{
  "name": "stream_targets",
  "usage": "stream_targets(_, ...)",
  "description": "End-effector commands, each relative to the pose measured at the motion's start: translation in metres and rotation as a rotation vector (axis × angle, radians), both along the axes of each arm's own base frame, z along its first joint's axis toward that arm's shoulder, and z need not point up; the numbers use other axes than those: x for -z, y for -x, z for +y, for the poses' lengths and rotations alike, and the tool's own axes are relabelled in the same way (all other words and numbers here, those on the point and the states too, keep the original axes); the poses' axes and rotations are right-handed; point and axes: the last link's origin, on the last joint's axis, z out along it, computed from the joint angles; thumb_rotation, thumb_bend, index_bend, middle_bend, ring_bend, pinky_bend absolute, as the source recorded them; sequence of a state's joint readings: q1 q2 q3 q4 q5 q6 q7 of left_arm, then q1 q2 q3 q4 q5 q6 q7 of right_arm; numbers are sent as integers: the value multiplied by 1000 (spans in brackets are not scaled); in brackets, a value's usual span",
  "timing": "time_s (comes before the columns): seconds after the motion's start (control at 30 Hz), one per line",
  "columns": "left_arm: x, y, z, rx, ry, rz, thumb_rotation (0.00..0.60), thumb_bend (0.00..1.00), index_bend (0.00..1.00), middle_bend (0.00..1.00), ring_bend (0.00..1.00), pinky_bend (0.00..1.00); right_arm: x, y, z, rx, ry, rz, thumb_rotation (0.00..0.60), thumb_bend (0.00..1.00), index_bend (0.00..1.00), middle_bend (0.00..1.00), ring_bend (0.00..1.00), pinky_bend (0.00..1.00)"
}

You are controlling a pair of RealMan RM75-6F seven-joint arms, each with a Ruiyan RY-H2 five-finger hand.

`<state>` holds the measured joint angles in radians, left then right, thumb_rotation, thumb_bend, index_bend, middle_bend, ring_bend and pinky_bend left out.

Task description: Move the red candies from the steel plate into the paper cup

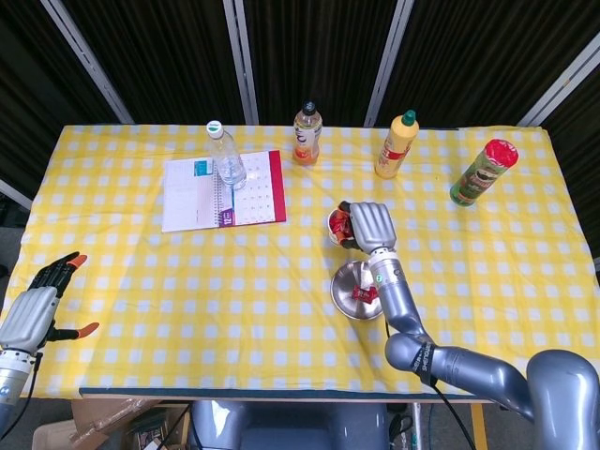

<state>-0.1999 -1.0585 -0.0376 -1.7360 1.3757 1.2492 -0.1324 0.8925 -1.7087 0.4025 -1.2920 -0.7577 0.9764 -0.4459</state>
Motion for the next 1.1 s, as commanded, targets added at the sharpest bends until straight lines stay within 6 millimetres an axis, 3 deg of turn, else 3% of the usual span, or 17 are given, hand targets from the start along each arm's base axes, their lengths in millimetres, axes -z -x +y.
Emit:
stream_targets(0.03,0,0,0,-1,3,-1,600,35,0,0,0,0,7,-3,-5,3,-11,11,600,526,520,811,902,1000)
stream_targets(0.2,-1,1,0,-4,7,-7,600,36,0,0,0,0,12,0,-8,15,-7,38,600,451,322,811,901,1000)
stream_targets(0.33,-1,1,-1,-2,6,-8,600,35,0,0,0,0,9,1,-8,18,9,36,600,413,238,811,901,1000)
stream_targets(0.63,-1,0,-1,9,1,-4,600,36,0,0,0,0,-10,4,3,10,52,21,600,408,215,811,901,1000)
stream_targets(0.8,-3,0,-2,13,-13,-2,600,36,0,0,0,0,-34,10,24,-23,93,2,600,408,215,808,881,994)
stream_targets(0.87,-3,0,-2,19,-21,1,600,36,0,0,0,0,-48,16,39,-45,112,-12,600,408,210,764,813,943)
stream_targets(0.97,-4,0,-3,27,-30,5,600,35,0,0,0,0,-71,29,68,-80,135,-21,600,408,186,544,542,766)
stream_targets(1.03,-5,-1,-4,36,-42,7,600,35,0,0,0,0,-85,40,90,-103,146,-19,600,404,141,354,307,576)
stream_targets(1.1,-6,-1,-5,49,-60,17,600,35,0,0,0,0,-101,57,116,-125,157,1,600,384,69,200,133,393)
